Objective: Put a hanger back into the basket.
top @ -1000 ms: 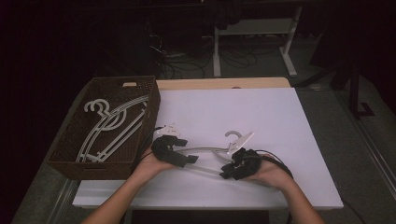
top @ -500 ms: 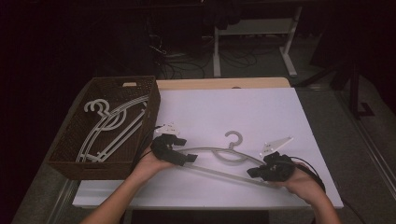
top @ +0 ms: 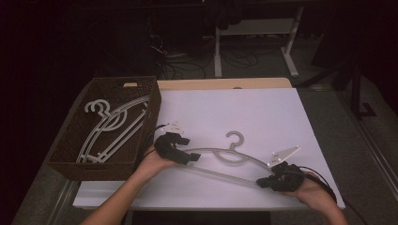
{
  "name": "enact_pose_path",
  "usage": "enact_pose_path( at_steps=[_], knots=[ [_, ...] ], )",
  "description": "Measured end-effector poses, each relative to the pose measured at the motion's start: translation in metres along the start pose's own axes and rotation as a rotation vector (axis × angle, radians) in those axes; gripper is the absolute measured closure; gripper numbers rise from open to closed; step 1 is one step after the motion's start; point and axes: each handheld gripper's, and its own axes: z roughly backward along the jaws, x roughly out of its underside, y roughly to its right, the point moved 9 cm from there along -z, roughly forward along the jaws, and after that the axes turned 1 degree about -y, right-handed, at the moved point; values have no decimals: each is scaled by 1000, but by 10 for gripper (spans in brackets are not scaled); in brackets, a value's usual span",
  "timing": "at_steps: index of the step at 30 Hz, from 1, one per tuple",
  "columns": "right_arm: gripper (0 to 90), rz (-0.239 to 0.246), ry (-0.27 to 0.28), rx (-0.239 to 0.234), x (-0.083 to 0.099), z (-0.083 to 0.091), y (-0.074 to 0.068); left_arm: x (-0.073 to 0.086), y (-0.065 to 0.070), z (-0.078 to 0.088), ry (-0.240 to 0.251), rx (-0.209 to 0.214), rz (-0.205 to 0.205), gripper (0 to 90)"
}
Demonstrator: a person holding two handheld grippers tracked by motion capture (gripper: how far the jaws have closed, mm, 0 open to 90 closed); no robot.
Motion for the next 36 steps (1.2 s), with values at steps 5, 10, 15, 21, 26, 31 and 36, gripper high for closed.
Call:
enact_pose_path(
  at_steps=[5,10,15,21,26,31,36],
  knots=[
    [892,1,-23,-11,3,-4,0,-6,-6,-16,-63,-6,-48,242],
    [892,-7,-18,-18,3,-4,0,-6,-8,-35,-145,5,-96,300],
    [892,-9,-20,-21,4,-5,0,-10,-10,-58,-213,-2,-152,418],
    [892,-8,-19,-23,4,-5,1,-13,-9,-67,-244,-12,-224,544],
    [892,-12,-20,-25,4,-5,1,-12,-8,-74,-265,-22,-280,691],
    [892,-14,-15,-27,4,-5,1,-11,-9,-76,-266,-29,-308,720],
    [892,-10,-12,-32,4,-4,1,-9,-8,-73,-277,-13,-358,747]
  ],
)
